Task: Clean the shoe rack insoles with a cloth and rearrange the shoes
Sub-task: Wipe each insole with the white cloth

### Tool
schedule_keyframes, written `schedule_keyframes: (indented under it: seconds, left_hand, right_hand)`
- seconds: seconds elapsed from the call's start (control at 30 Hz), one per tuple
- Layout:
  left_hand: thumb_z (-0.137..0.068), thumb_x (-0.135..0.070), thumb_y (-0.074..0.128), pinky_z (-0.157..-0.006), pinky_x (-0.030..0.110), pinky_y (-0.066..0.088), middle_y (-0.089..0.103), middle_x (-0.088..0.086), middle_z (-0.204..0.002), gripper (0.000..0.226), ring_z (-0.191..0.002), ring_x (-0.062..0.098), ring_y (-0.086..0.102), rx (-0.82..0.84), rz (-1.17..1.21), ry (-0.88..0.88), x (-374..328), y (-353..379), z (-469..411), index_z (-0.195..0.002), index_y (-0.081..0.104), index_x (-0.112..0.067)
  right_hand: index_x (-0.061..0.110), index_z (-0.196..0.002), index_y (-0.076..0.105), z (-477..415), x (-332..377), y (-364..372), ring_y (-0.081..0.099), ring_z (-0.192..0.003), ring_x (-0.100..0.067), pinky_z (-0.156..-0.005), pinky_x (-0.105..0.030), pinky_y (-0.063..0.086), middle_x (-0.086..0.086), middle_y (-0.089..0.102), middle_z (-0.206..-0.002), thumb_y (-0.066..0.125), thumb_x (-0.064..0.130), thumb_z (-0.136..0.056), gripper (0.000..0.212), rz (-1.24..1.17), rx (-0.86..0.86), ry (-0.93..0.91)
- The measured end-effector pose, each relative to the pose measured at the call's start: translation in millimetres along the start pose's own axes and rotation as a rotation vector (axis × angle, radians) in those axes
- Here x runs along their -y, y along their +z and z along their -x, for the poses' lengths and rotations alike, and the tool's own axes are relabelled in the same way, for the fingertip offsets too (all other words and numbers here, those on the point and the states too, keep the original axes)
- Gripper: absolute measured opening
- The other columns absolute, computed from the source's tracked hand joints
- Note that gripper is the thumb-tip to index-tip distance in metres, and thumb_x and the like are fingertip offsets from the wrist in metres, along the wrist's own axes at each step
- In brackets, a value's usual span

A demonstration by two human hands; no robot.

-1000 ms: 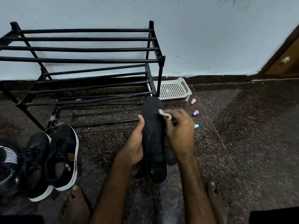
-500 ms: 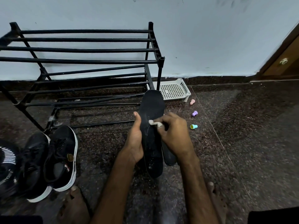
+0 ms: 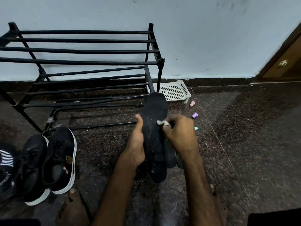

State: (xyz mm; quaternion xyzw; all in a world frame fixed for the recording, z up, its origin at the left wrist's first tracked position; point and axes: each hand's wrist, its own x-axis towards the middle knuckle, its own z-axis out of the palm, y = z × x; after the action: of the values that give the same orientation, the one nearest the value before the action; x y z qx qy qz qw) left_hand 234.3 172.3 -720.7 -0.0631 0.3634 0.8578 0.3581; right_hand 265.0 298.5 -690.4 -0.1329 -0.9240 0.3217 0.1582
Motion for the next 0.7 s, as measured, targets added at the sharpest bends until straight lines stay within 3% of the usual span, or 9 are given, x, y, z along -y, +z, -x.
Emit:
schedule_keyframes:
  seconds: [0.07,0.1,0.23,0.3,0.4,0.5,0.57,0.6,0.7]
  left_hand:
    - [-0.094,-0.07,0.024,-0.074,0.032,0.059,0.073,0.013,-0.107,0.078,-0.092,0.023,0.072,-0.014,-0.038,-0.012,2.8,3.1,-0.1,-0.109,0.073,-0.011]
    - [-0.094,-0.07,0.024,-0.077,0.034,0.058,0.072,0.013,-0.111,0.078,-0.096,0.023,0.071,-0.024,-0.05,-0.015,3.3,2.9,0.2,-0.114,0.07,-0.012]
    - [-0.095,-0.069,0.023,-0.068,0.031,0.059,0.074,0.012,-0.104,0.077,-0.088,0.022,0.073,-0.002,-0.034,-0.002,1.4,-0.6,0.8,-0.113,0.069,-0.011]
    - [-0.095,-0.069,0.023,-0.067,0.03,0.059,0.074,0.012,-0.102,0.077,-0.086,0.022,0.073,0.01,-0.04,0.002,3.5,0.7,0.4,-0.108,0.073,-0.011]
    - [-0.093,-0.07,0.026,-0.083,0.034,0.057,0.073,0.012,-0.11,0.077,-0.096,0.022,0.071,0.007,-0.04,-0.031,8.8,5.7,-1.0,-0.105,0.078,-0.015]
    - [-0.091,-0.071,0.028,-0.087,0.037,0.056,0.072,0.015,-0.109,0.077,-0.097,0.024,0.071,-0.012,-0.043,-0.027,9.7,3.4,-3.2,-0.106,0.076,-0.012]
    - [-0.091,-0.072,0.025,-0.08,0.034,0.06,0.073,0.014,-0.104,0.081,-0.093,0.024,0.072,-0.017,-0.02,-0.031,10.5,0.7,-3.6,-0.1,0.079,-0.012]
    - [-0.091,-0.073,0.024,-0.078,0.034,0.06,0.074,0.013,-0.105,0.082,-0.093,0.023,0.072,-0.028,-0.008,-0.038,10.6,-0.6,-3.8,-0.1,0.079,-0.012]
    - [-0.091,-0.073,0.027,-0.086,0.036,0.057,0.069,0.015,-0.12,0.08,-0.106,0.025,0.068,-0.043,-0.022,-0.039,11.8,2.2,-3.4,-0.119,0.07,-0.012]
  right_hand:
    - [0.015,-0.088,0.074,-0.5,2.4,-0.1,0.064,-0.079,-0.021,-0.077,-0.038,0.054,-0.002,0.069,-0.089,0.066,0.011,-0.079,0.012,0.035,-0.148,0.002]
    - [0.014,-0.089,0.073,-1.0,4.8,0.1,0.063,-0.08,-0.021,-0.079,-0.038,0.053,-0.002,0.068,-0.091,0.066,0.01,-0.08,0.012,0.03,-0.138,-0.017]
    - [0.017,-0.086,0.076,-0.4,5.1,-1.2,0.066,-0.079,-0.016,-0.079,-0.038,0.056,0.001,0.073,-0.087,0.069,0.011,-0.079,0.012,-0.038,0.156,-0.032]
    - [0.017,-0.086,0.075,0.0,1.3,-3.0,0.066,-0.077,-0.016,-0.078,-0.038,0.056,0.002,0.072,-0.086,0.068,0.011,-0.078,0.013,-0.028,0.034,0.014]
    - [0.014,-0.091,0.074,-0.9,5.7,-2.2,0.064,-0.081,-0.02,-0.078,-0.038,0.054,-0.001,0.068,-0.093,0.067,0.012,-0.08,0.014,0.022,-0.185,0.001]
    - [0.013,-0.09,0.075,-0.6,17.1,1.7,0.063,-0.081,-0.018,-0.078,-0.036,0.053,-0.002,0.069,-0.089,0.067,0.01,-0.078,0.015,-0.02,0.049,-0.141]
    - [0.017,-0.087,0.077,0.1,14.0,-0.9,0.065,-0.079,-0.016,-0.078,-0.034,0.054,0.0,0.072,-0.085,0.068,0.012,-0.076,0.015,-0.01,0.225,-0.108]
    - [0.018,-0.086,0.077,-0.3,9.7,-2.0,0.066,-0.078,-0.016,-0.078,-0.034,0.055,0.001,0.073,-0.084,0.068,0.012,-0.076,0.015,0.004,0.236,-0.068]
    - [0.016,-0.086,0.075,-1.0,3.0,-2.9,0.066,-0.08,-0.02,-0.079,-0.038,0.055,0.0,0.072,-0.087,0.066,0.011,-0.077,0.014,0.017,0.014,-0.013]
